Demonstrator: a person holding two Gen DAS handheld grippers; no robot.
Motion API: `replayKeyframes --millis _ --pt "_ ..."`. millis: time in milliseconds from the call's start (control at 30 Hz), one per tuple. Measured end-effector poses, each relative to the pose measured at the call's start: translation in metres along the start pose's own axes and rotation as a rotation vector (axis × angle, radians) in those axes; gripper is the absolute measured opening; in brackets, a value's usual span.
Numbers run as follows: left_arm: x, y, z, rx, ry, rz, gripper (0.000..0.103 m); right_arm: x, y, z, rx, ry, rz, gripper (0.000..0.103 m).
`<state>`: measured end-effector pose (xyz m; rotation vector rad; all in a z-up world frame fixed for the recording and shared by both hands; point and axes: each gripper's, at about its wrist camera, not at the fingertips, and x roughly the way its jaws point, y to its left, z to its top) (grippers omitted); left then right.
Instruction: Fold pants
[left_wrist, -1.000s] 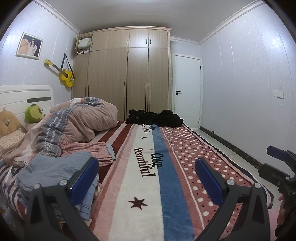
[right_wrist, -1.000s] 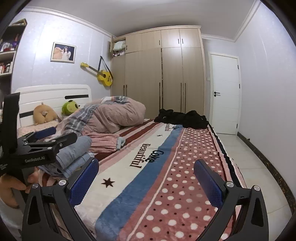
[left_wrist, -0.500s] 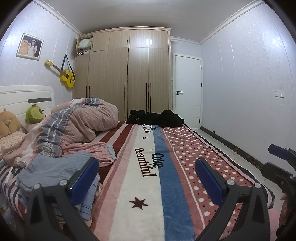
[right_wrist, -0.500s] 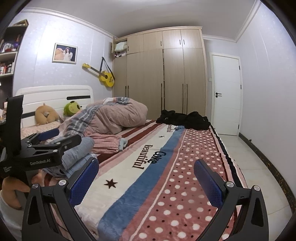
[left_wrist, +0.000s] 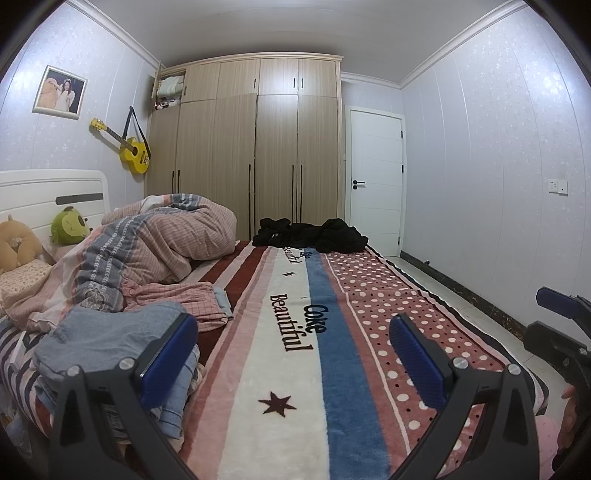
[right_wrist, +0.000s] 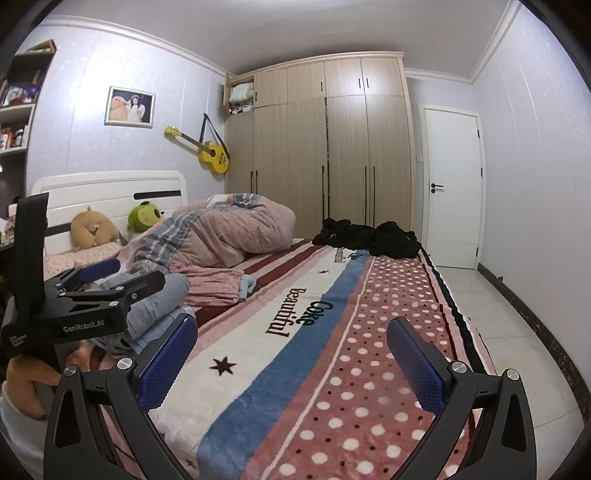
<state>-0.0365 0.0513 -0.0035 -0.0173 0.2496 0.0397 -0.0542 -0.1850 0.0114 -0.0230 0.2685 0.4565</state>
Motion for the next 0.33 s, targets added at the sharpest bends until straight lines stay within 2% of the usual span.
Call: replayKeyframes --millis 333 --pt "0.0005 0.0002 -0.0014 0.003 0.004 0.004 0.102 0.0001 -0.0006 0.0002 0.001 0.0 0.0 0.102"
